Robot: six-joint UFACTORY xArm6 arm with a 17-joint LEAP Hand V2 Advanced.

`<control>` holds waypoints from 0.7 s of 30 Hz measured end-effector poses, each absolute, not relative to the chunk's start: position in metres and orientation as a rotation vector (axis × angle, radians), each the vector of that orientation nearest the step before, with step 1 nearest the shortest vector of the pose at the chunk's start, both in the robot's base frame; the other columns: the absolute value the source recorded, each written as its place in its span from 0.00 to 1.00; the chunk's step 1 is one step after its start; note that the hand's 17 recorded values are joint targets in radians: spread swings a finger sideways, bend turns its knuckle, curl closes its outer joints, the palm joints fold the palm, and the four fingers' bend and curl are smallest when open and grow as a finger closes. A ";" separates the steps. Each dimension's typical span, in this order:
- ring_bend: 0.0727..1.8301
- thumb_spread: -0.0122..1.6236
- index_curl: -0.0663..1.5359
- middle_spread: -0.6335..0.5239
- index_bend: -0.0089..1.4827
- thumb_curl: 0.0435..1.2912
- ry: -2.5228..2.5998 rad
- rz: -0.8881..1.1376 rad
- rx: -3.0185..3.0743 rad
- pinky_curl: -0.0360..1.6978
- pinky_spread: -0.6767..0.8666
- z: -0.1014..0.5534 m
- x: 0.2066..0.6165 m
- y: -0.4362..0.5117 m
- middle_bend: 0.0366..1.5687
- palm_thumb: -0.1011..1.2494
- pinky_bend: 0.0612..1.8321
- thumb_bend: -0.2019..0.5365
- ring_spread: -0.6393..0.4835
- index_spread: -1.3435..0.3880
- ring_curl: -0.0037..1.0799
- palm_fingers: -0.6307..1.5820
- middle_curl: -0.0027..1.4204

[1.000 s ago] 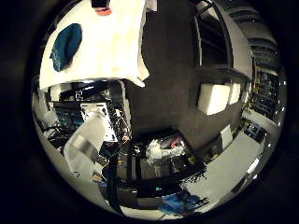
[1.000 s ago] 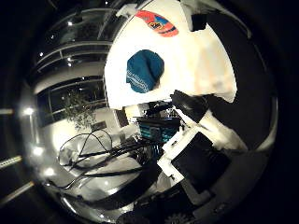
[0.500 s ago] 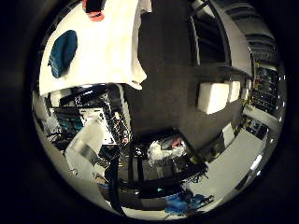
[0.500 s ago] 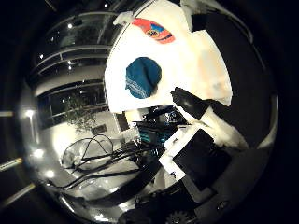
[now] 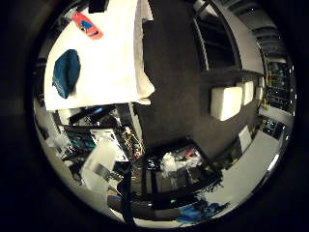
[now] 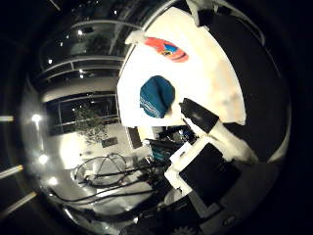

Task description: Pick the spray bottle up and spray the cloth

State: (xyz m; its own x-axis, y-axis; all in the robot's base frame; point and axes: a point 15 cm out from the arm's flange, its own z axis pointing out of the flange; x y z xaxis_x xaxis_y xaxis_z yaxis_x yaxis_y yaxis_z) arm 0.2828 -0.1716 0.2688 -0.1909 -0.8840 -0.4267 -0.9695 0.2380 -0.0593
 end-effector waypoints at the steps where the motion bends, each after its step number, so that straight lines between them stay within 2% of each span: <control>1: 0.25 0.68 0.30 0.53 0.11 0.25 2.124 0.316 -1.674 0.56 0.46 0.267 0.289 -0.170 0.15 0.60 0.08 0.24 0.58 0.60 0.37 0.42 0.29; 13: 0.21 0.66 0.22 0.62 0.10 0.24 1.967 0.434 -1.423 0.45 0.65 0.209 0.330 -0.161 0.14 0.54 0.16 0.24 0.71 0.65 0.32 0.33 0.27; 21: 0.19 0.65 0.20 0.67 0.10 0.23 1.877 0.518 -1.364 0.35 0.69 0.179 0.355 -0.149 0.12 0.53 0.18 0.24 0.75 0.65 0.28 0.30 0.26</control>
